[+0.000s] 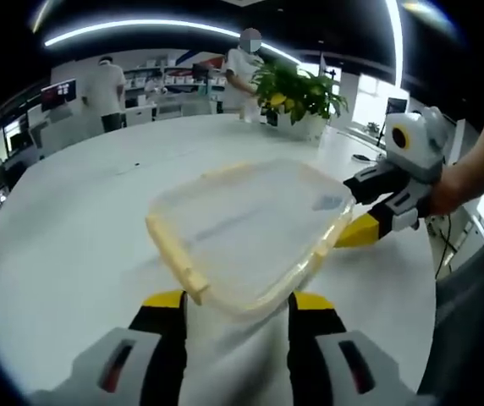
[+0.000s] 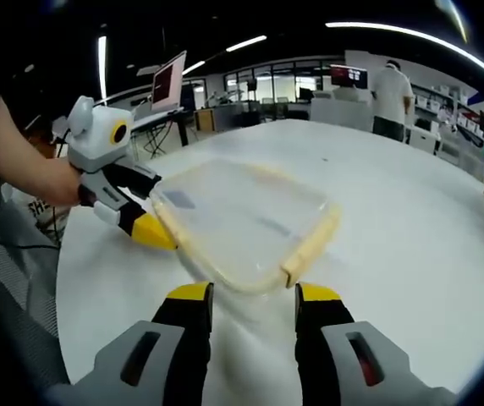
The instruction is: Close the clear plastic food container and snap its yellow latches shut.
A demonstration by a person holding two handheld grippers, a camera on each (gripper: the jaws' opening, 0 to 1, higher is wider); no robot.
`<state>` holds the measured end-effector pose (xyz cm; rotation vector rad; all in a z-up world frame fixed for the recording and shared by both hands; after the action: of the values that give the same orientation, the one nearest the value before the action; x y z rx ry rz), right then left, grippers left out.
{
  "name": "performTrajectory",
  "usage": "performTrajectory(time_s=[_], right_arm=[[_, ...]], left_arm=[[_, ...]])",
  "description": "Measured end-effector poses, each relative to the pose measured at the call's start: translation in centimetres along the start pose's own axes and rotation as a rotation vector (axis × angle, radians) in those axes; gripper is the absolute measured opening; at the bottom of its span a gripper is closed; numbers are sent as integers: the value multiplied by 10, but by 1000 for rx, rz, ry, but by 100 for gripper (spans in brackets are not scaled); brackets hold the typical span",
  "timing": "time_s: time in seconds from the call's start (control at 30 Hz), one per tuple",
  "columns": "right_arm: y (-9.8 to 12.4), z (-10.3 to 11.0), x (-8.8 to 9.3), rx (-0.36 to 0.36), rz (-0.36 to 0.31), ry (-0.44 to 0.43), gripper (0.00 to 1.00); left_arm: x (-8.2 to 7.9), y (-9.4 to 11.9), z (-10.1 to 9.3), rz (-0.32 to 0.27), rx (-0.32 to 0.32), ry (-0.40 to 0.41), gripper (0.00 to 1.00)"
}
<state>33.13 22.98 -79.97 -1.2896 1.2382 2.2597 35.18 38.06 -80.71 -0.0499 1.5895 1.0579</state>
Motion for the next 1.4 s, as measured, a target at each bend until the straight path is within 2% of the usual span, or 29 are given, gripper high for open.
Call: performTrajectory(time_s=[0.27, 0.6, 1.03, 1.17, 1.27, 1.4], right_arm=[[-19, 0, -12, 21, 20, 42, 35], [-42, 0, -26, 9, 23, 60, 35], [-56, -4, -32, 24, 39, 81, 33], [-54, -4, -30, 29, 30, 68, 31], [-52, -6, -24, 35, 34, 33, 26], [-43, -8, -29, 42, -39, -65, 35]], left_arm=[[3, -4, 22, -19, -17, 5, 42], [7, -4, 47, -23, -39, 29, 42], [7, -9, 63, -22, -46, 28, 42], [7, -8, 63, -27, -39, 36, 42], [6, -6, 62, -32, -42, 34, 42], [-1, -1, 63, -63, -57, 41, 45]])
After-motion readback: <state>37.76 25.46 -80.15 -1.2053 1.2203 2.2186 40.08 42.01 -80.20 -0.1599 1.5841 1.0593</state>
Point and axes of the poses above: the point that each gripper's makers call its tool centre point, and the gripper's own axes: y roughly backward along the fingers, z roughly to its left, x roughly out of its underside, the point moved 3 cm from there along y, roughly backward along the fingers, and after that the axes turned 11 degrees about -y, right-handed, at the moved point
